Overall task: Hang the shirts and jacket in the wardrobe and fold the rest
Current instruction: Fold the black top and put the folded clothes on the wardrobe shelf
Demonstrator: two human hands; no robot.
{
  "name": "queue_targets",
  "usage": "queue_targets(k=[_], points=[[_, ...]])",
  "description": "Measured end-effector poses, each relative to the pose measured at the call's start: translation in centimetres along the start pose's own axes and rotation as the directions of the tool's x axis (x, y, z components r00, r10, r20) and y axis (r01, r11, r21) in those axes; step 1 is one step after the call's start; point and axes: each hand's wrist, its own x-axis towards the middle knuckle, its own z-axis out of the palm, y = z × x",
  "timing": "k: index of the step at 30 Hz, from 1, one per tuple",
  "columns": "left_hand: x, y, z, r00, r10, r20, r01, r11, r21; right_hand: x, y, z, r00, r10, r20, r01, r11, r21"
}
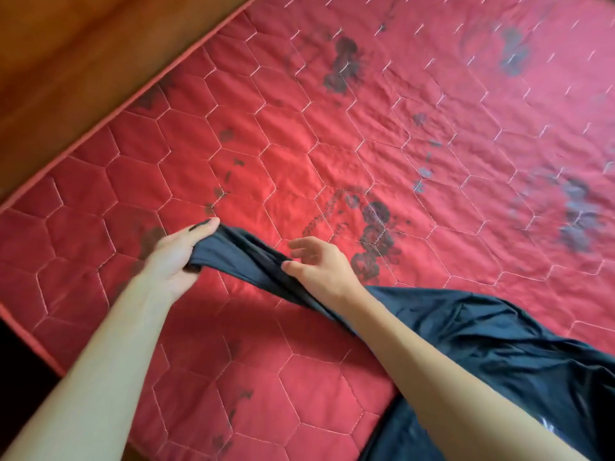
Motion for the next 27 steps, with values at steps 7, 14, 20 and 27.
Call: queue_targets(k=[7,14,20,27], points=[[-4.0,2.5,2.0,0.966,0.252,-0.049,-0.247,0.964,0.094,-4.4,1.2,0.0,0.99,-0.122,-0.065,0.121,0.992,-0.022],[-13.2,-4.0,12.1,0.871,0.205,0.447,-0.371,0.871,0.322,-10.8,2.1,-1.9,0.941,-0.214,-0.263,0.278,0.932,0.233],[-18.8,-9.3,18.5,0.797,0.163,0.581,-0.442,0.814,0.378,-18.2,9.4,-8.8,0.855,0.02,-0.519,0.241,0.87,0.431],[-19.3,-19.3,20.1,0.858,0.073,0.508,-0.4,0.716,0.573,-27.9,25.1,-18.6,0.503,0.556,-0.662,0.142,0.702,0.698]])
